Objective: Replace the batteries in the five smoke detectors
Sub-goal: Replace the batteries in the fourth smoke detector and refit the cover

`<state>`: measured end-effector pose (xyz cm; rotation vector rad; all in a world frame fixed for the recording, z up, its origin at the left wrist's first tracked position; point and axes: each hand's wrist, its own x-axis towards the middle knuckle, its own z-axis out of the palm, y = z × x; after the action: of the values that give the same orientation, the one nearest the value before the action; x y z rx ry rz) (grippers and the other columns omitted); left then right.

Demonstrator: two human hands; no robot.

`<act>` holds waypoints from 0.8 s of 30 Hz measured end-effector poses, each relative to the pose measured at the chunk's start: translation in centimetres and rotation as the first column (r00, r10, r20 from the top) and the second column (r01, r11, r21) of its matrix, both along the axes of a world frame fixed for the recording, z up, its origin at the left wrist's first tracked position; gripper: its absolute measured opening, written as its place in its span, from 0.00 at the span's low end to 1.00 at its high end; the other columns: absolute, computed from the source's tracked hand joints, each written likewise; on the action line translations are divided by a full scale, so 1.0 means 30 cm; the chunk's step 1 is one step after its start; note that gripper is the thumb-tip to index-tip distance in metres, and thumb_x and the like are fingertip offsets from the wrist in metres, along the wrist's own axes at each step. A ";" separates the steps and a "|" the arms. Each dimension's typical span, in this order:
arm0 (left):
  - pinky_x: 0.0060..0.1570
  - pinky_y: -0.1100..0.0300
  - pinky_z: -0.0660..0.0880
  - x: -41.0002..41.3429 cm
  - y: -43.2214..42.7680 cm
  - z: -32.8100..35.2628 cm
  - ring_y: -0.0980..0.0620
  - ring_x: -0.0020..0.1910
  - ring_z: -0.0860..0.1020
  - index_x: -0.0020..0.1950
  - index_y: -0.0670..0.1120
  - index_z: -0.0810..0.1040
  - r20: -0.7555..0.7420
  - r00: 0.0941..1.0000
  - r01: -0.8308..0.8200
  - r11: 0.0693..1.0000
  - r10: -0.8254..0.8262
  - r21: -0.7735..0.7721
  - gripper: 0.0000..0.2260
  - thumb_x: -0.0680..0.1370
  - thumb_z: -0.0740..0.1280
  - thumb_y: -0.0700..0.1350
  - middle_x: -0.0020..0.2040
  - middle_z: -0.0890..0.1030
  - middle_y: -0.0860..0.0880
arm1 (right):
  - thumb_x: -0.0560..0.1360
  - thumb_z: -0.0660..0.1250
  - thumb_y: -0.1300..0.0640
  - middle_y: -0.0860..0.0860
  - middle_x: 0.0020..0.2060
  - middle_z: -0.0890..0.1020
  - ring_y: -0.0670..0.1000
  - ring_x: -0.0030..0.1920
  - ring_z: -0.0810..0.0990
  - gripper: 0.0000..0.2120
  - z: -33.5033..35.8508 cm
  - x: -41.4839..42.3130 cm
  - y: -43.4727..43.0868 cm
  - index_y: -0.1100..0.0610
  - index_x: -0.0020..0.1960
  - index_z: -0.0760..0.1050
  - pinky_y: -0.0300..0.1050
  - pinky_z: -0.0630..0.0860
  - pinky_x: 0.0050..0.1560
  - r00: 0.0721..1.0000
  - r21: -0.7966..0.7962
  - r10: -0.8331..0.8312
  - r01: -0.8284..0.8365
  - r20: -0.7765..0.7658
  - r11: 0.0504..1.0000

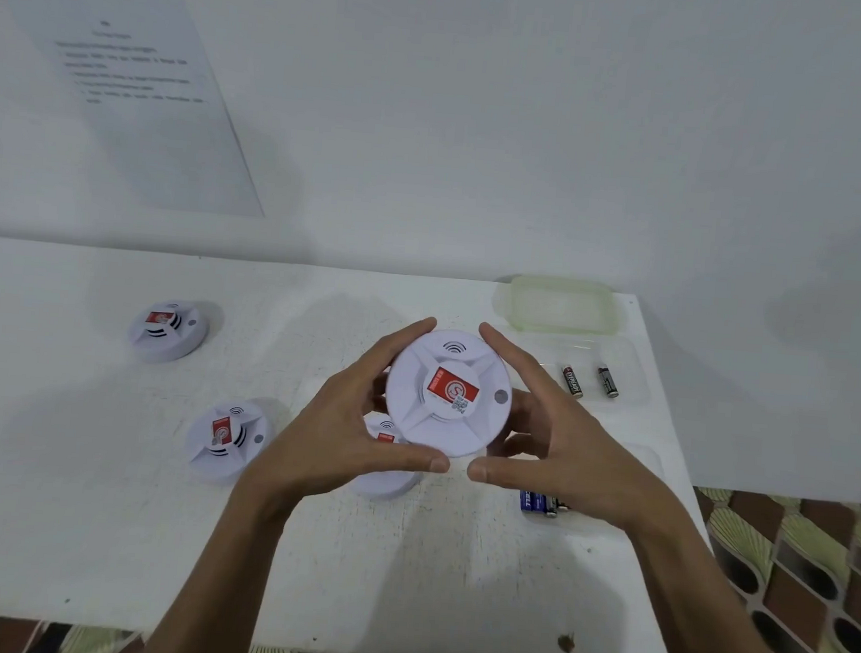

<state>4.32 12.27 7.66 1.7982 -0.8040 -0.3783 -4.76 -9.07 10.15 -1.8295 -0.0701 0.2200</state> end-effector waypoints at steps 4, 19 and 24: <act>0.61 0.63 0.72 0.000 0.001 0.002 0.54 0.68 0.70 0.74 0.52 0.60 0.010 1.000 0.008 1.000 -0.009 0.011 0.41 0.66 0.78 0.44 0.69 0.69 0.62 | 0.69 0.76 0.64 0.60 0.53 0.80 0.67 0.48 0.76 0.46 0.003 0.011 0.005 0.32 0.73 0.56 0.57 0.79 0.54 0.999 0.018 -0.031 0.031 0.018 0.999; 0.58 0.68 0.72 0.010 0.011 0.012 0.59 0.67 0.69 0.74 0.56 0.58 0.032 0.999 0.028 0.999 -0.030 0.043 0.42 0.66 0.77 0.46 0.68 0.67 0.67 | 0.70 0.76 0.63 0.56 0.53 0.82 0.67 0.48 0.77 0.45 -0.015 0.018 0.004 0.32 0.72 0.57 0.60 0.78 0.54 0.999 0.002 -0.033 0.033 0.043 0.999; 0.58 0.67 0.72 0.011 0.014 0.010 0.59 0.67 0.70 0.74 0.52 0.58 0.028 0.999 0.027 0.999 -0.028 0.042 0.43 0.65 0.78 0.45 0.68 0.69 0.65 | 0.70 0.76 0.63 0.53 0.53 0.82 0.67 0.48 0.77 0.45 -0.024 0.019 0.004 0.31 0.72 0.58 0.60 0.79 0.54 0.998 -0.001 -0.035 0.035 0.050 0.999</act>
<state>4.65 12.69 7.96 1.8363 -0.8474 -0.3910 -4.20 -8.95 9.45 -1.8364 -0.0733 0.1499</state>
